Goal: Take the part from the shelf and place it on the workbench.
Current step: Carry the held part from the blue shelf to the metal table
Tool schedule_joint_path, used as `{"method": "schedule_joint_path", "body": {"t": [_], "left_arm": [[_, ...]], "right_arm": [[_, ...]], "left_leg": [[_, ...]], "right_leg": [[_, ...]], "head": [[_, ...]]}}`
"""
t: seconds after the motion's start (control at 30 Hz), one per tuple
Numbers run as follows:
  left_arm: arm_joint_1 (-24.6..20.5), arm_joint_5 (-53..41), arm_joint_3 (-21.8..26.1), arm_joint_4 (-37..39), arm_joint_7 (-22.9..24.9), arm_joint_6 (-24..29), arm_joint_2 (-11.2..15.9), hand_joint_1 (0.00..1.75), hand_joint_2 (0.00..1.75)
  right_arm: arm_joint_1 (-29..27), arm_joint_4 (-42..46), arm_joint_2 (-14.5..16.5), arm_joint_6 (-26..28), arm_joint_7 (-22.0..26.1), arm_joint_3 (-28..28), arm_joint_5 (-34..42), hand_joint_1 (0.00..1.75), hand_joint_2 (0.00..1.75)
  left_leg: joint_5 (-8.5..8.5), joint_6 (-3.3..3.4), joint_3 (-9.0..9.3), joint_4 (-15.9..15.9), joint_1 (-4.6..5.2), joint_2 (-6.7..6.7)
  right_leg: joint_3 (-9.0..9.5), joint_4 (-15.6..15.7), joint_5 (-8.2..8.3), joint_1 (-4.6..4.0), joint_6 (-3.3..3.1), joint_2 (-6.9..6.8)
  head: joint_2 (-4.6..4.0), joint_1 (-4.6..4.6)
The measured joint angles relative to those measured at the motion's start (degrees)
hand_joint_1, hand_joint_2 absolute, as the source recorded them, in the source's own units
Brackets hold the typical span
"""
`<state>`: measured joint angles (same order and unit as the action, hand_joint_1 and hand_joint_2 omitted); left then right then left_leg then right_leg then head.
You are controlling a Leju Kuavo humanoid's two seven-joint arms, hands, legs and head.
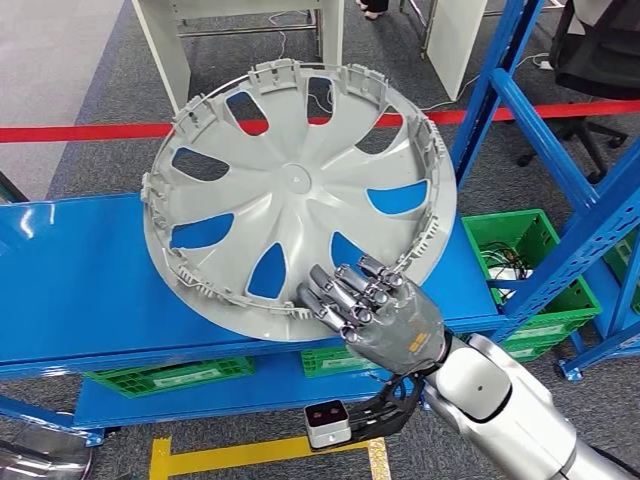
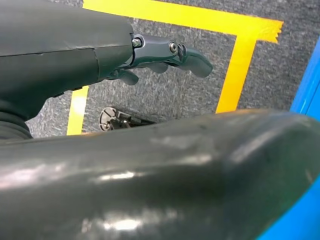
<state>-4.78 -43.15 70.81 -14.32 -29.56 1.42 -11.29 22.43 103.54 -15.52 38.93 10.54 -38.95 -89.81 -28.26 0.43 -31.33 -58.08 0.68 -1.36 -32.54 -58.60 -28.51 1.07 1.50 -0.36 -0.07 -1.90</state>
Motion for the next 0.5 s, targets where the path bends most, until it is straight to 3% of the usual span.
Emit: {"method": "schedule_joint_path", "body": {"t": [0.27,0.5], "left_arm": [[0.01,-0.09,-0.07,0.00,0.86,1.91,0.09,0.00,0.00],[0.02,-0.30,-0.11,0.00,1.23,1.61,0.16,0.00,0.00]], "right_arm": [[-0.62,0.17,-0.10,-0.01,-3.70,-1.21,0.41,1.75,1.75],[-2.05,0.17,-0.10,0.00,0.56,-1.01,5.19,1.75,1.75]], "left_leg": [[0.00,0.00,-0.01,-0.04,0.02,0.00],[-0.06,0.09,-0.22,-0.31,0.09,0.03]], "right_leg": [[0.00,0.01,0.02,0.02,0.01,0.00],[-0.07,0.02,0.08,0.08,0.11,-0.03]], "head": [[0.00,0.00],[0.00,0.01]]}}
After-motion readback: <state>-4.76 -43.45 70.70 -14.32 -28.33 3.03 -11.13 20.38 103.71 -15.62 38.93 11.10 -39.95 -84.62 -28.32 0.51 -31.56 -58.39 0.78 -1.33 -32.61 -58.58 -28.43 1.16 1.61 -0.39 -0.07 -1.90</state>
